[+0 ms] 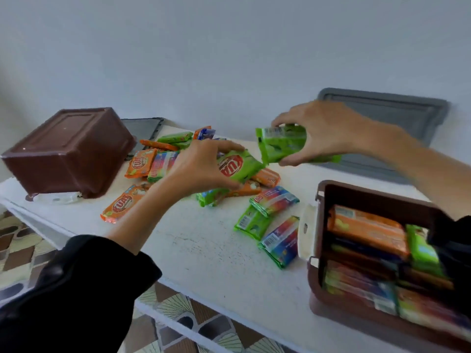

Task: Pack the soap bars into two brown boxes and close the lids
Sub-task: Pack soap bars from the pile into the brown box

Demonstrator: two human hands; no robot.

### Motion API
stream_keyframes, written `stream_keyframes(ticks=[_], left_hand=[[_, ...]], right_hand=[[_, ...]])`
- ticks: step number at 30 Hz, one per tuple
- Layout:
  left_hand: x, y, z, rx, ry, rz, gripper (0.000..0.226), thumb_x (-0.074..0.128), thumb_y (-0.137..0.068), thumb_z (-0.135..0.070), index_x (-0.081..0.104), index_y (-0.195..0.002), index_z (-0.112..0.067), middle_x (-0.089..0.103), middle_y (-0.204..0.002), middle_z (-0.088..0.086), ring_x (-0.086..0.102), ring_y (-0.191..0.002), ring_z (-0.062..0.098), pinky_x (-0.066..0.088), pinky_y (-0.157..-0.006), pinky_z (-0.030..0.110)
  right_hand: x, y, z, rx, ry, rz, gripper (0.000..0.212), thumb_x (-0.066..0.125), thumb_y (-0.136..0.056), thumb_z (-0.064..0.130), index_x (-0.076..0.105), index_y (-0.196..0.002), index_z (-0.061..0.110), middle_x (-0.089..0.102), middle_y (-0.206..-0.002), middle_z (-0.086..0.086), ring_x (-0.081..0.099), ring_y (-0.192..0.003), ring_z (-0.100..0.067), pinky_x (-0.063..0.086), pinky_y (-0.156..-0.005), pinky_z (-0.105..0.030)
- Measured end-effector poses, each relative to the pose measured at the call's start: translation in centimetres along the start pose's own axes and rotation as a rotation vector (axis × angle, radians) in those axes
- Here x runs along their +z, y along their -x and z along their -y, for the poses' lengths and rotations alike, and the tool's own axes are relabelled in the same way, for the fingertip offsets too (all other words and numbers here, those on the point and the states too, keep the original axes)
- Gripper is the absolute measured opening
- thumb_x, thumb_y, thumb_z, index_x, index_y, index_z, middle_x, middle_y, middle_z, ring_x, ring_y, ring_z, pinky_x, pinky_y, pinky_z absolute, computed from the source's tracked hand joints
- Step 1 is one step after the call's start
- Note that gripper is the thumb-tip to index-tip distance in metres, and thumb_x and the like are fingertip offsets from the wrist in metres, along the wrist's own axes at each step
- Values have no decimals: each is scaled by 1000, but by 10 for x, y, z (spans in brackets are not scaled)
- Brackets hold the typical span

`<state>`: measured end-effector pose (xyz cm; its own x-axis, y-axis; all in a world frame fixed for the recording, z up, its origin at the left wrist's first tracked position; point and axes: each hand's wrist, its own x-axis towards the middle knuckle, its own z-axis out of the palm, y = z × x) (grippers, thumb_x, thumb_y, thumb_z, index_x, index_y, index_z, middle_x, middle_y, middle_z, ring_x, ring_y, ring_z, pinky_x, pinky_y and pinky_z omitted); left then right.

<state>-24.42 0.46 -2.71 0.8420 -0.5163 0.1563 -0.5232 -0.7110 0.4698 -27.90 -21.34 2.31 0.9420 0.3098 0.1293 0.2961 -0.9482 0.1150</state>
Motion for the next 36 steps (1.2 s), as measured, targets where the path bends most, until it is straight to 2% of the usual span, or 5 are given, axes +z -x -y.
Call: stream_keyframes(ticks=[6,14,17,20,36], left_hand=[[34,-3,-91,344,36,271,65,85,-55,-32,60,-116,-33,67,-105,-12,61,-88,-1,48,-73,9],[119,9,-161,720,-88,541,69,82,-57,-33,56,-121,-34,56,-104,-17,55,-96,5,47,-84,27],[150,9,-162,736,-136,639,71,83,-58,-35,54,-123,-32,59,-118,-13,52,-105,4,40,-88,19],[172,11,-158,731,-208,677,75,81,-60,-35,48,-128,-34,57,-122,-10,53,-109,10,45,-91,29],[188,14,-148,723,-435,708,82,73,-73,-37,28,-141,-28,42,-138,-4,42,-124,15,43,-96,33]], right_hand=[[-11,128,-33,219,-20,45,80,60,-55,70,54,-122,27,57,-110,5,55,-100,-20,45,-72,-33],[43,238,-42,328,-65,370,80,57,-61,73,49,-127,28,54,-115,10,53,-105,-13,48,-83,-33],[68,253,-41,282,-7,453,73,56,-71,68,45,-130,26,51,-123,7,51,-110,-15,44,-79,-29],[86,256,-39,244,29,507,70,51,-77,65,42,-132,23,48,-125,3,53,-107,-19,36,-69,-27],[106,247,-43,209,-1,582,72,56,-77,62,39,-136,26,49,-127,-1,54,-111,-23,47,-86,-36]])
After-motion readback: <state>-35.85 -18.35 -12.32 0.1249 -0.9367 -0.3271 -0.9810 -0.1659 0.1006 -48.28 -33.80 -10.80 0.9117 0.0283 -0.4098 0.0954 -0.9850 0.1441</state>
